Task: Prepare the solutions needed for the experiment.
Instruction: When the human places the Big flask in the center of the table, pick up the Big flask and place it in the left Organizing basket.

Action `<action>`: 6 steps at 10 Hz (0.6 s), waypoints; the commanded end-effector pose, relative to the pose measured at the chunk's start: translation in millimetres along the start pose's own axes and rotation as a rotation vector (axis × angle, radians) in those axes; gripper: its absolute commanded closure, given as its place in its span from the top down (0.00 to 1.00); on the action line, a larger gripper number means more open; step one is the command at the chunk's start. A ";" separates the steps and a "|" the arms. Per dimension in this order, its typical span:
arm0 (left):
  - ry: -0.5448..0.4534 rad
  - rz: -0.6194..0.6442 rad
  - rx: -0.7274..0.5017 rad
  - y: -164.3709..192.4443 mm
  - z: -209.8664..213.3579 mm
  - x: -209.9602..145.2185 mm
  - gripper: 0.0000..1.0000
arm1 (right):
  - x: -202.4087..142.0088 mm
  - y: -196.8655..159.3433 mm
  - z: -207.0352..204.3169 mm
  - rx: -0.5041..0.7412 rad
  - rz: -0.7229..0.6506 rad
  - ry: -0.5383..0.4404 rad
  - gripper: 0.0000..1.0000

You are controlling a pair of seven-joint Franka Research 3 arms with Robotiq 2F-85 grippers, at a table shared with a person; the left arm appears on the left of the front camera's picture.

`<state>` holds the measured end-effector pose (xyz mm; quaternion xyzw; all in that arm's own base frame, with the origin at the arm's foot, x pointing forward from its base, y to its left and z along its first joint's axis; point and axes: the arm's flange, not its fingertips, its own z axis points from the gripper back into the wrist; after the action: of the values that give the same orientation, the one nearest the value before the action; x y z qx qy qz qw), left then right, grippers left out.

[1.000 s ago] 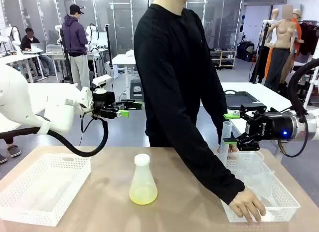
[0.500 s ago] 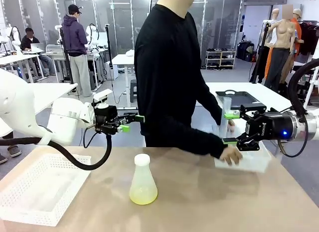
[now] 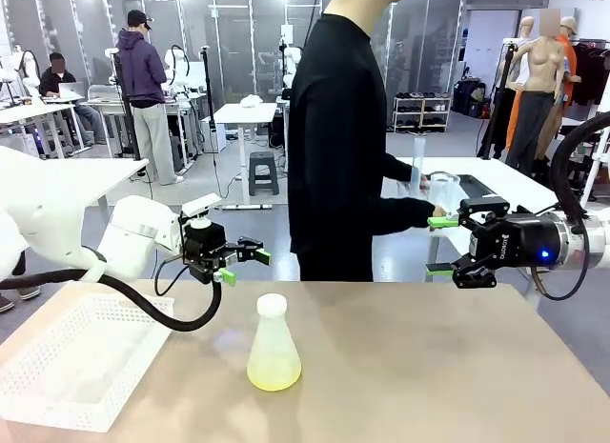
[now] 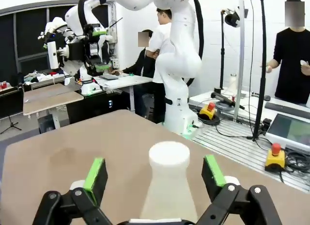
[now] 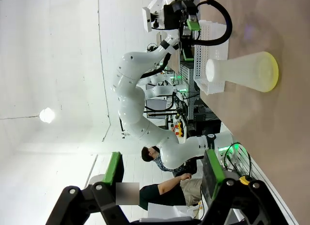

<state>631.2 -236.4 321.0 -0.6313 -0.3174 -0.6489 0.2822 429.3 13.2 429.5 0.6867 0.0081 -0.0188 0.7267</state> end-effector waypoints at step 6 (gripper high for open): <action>-0.002 -0.013 -0.005 6.4 2.3 -4.7 1.00 | -1.2 0.3 -0.2 0.000 0.002 0.003 0.83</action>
<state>644.0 -241.4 313.3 -0.6299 -0.3242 -0.6514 0.2717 429.3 13.3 429.5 0.6867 0.0082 -0.0188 0.7267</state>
